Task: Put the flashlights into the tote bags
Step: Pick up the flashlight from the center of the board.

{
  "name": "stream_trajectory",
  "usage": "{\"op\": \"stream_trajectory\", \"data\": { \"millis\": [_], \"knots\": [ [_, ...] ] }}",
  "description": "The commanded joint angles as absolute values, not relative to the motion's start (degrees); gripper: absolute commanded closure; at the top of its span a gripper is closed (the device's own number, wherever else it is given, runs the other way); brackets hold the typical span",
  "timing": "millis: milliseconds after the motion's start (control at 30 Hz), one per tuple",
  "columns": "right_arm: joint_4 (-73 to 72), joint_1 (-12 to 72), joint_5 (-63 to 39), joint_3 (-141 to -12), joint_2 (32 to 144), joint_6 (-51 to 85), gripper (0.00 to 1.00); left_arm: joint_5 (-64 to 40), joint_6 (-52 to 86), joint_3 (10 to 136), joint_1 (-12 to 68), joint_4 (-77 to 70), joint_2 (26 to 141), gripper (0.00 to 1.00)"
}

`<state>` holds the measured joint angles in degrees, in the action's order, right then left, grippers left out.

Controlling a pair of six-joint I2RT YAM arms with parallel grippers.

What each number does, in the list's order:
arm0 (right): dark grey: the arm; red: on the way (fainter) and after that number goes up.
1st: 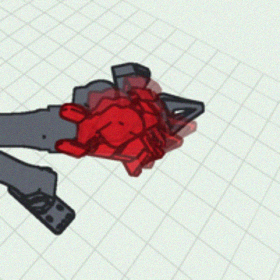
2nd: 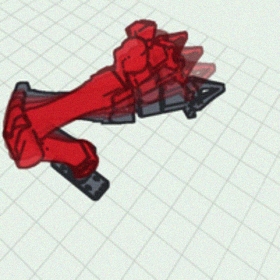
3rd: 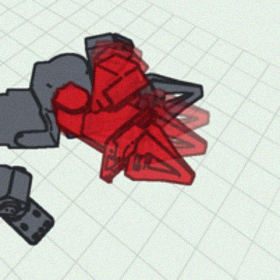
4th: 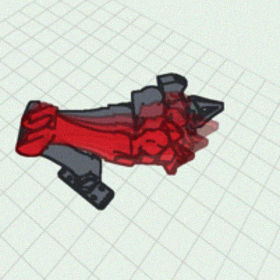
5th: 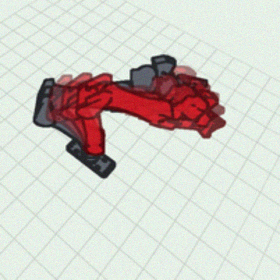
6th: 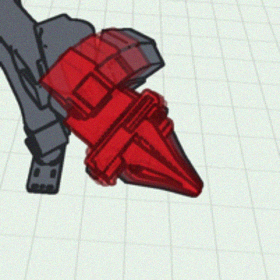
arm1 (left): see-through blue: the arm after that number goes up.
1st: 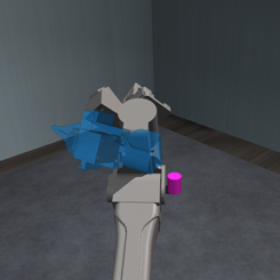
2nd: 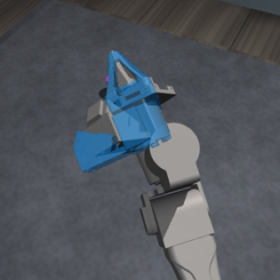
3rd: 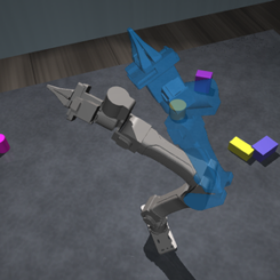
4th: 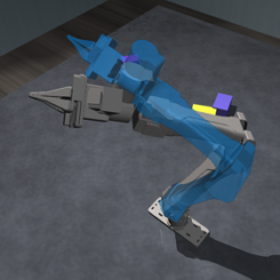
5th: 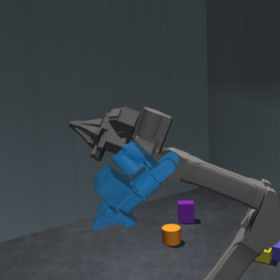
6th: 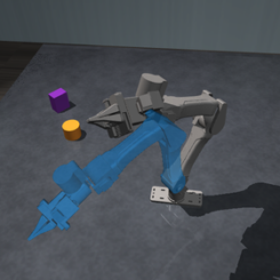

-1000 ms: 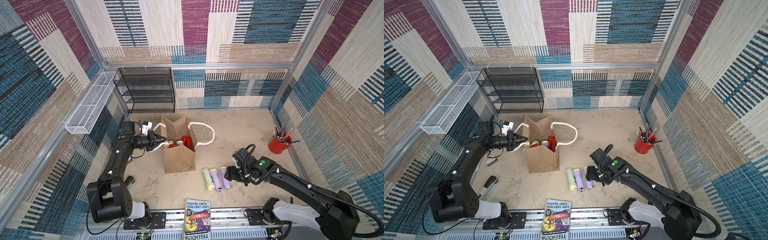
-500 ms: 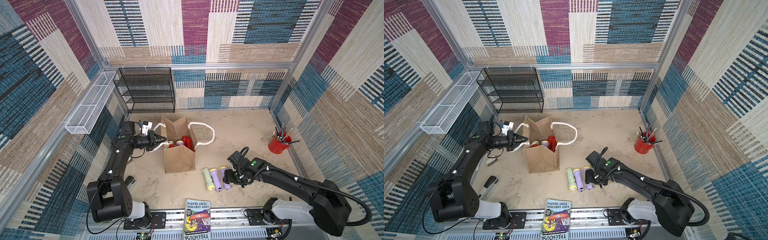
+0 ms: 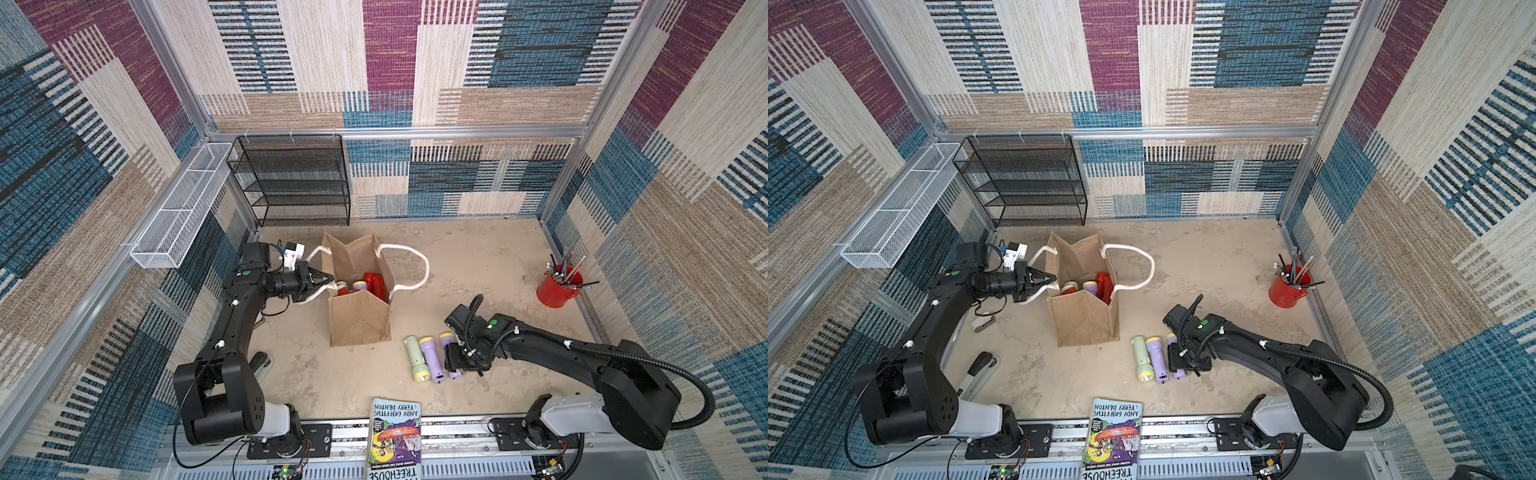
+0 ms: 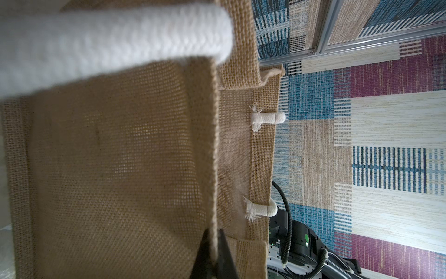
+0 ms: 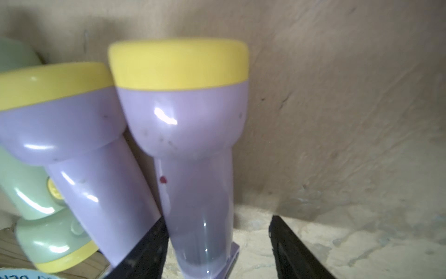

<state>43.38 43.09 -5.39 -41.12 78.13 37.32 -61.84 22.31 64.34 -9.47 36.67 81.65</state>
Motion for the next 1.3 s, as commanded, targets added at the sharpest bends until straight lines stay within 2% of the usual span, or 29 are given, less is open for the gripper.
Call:
{"op": "stream_trajectory", "data": {
  "millis": [0,200,733,1033,1267],
  "knots": [
    [41.7,43.4,-4.0,-40.9,78.7,37.2,0.33,-62.7,22.4,64.5,-9.5,35.8,81.7,1.00],
    [40.4,44.1,-4.4,-40.9,81.8,36.9,0.36,-62.7,22.3,64.4,-9.5,35.8,81.6,1.00],
    [39.1,44.4,-6.4,-40.6,79.4,38.1,0.58,-62.8,22.4,64.5,-9.5,35.9,81.7,1.00],
    [46.3,44.3,0.9,-52.9,77.5,35.9,0.61,-63.0,22.5,64.4,-9.4,35.9,81.3,1.00],
    [53.1,43.3,8.9,-70.2,78.5,32.6,0.61,-63.2,22.6,64.4,-9.4,35.9,81.1,1.00]
  ]
}}
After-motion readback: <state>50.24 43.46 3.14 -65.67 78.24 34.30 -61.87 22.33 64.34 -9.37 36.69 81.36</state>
